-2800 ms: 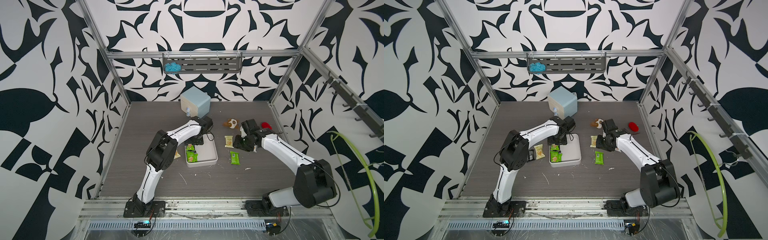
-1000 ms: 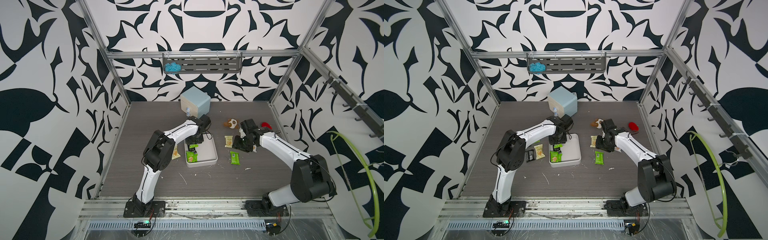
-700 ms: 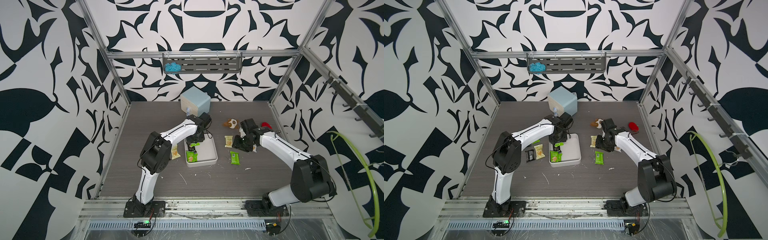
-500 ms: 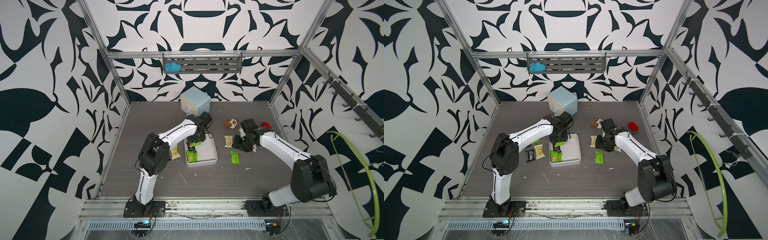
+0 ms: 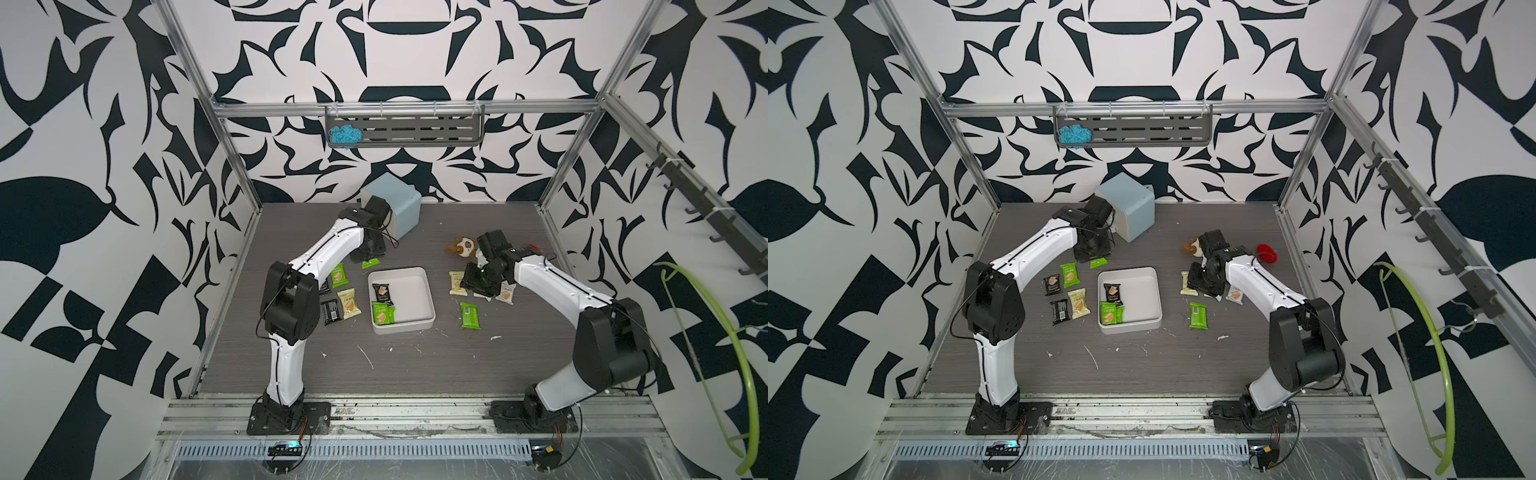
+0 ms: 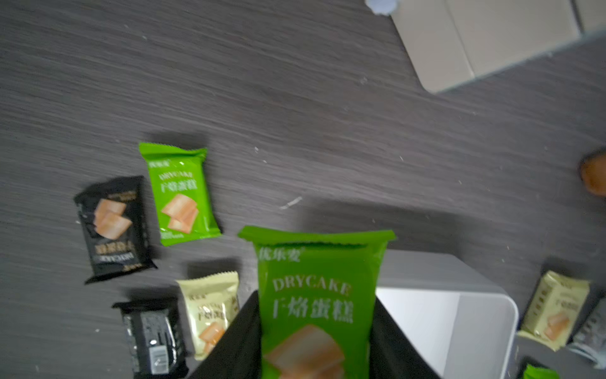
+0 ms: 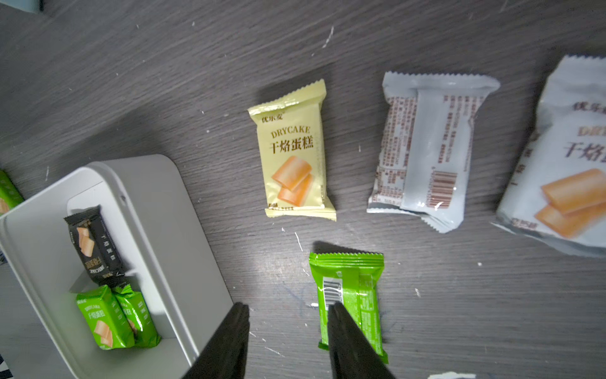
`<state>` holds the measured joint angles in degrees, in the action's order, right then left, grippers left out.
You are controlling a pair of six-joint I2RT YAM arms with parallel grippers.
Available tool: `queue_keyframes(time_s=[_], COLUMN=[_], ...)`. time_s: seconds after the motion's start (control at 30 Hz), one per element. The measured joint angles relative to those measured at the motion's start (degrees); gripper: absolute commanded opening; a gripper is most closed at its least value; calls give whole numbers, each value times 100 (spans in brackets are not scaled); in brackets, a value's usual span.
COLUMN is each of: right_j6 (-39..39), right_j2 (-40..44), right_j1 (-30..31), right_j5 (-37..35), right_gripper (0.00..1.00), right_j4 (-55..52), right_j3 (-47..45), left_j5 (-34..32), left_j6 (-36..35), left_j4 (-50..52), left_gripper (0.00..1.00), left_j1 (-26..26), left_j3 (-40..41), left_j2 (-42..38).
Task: Take the cookies out of the storage box
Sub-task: Place the cookie at the center of the board.
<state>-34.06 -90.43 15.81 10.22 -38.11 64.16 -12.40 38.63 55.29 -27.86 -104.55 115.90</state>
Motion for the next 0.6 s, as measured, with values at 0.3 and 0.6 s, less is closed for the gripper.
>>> queue_keyframes(time_s=[0.3, 0.6], right_j6=[-256, -461], right_j2=[-555, -678], right_j1=[0, 0], right_j5=[-122, -297], right_gripper=[45, 45], right_j4=[48, 70], right_j3=[363, 586], left_j5=[197, 345], left_j6=[-546, -748], left_j4=[-234, -323], left_gripper=[50, 50], left_j1=[614, 654], left_j3=[-662, -1008], left_j2=[1141, 1873])
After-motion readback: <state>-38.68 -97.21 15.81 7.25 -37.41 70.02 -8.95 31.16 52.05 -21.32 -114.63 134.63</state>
